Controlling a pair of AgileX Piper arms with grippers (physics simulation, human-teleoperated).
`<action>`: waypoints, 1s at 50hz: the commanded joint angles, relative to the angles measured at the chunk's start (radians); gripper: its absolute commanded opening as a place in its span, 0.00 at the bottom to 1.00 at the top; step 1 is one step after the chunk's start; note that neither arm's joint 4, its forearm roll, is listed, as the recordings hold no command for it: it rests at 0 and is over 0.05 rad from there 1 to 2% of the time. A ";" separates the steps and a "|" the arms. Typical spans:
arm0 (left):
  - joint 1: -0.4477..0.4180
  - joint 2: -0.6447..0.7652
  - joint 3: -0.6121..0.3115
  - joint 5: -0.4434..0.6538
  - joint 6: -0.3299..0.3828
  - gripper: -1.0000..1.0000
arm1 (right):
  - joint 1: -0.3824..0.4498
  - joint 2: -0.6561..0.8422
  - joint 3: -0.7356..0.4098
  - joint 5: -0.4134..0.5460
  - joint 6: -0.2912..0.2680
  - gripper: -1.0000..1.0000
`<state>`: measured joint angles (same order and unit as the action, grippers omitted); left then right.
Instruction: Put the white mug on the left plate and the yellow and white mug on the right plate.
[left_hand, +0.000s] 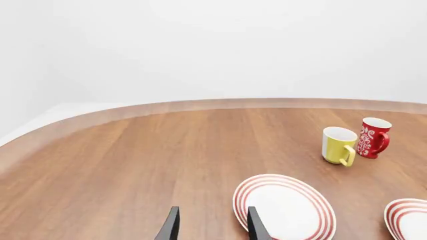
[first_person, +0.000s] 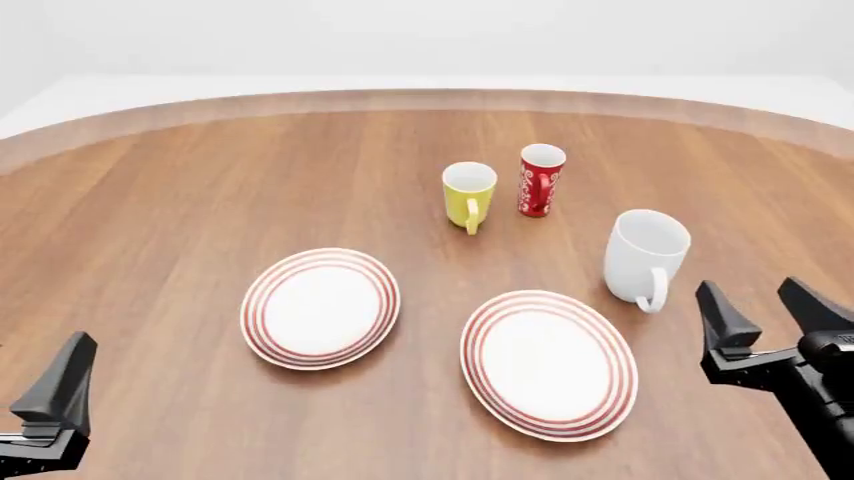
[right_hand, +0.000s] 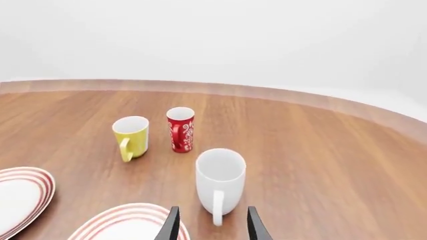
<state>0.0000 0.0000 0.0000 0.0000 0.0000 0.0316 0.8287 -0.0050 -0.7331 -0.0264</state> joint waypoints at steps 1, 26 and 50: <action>0.000 0.000 0.000 0.000 0.000 1.00 | 0.004 0.155 -0.004 -0.132 0.006 1.00; 0.000 0.000 0.000 0.000 0.000 1.00 | -0.007 0.442 -0.044 -0.339 0.017 1.00; 0.000 0.000 0.000 0.000 0.000 1.00 | -0.018 0.651 -0.127 -0.429 0.036 1.00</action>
<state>0.0000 0.0000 0.0000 0.0000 0.0000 0.0172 1.3979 -0.1021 -1.1251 0.0027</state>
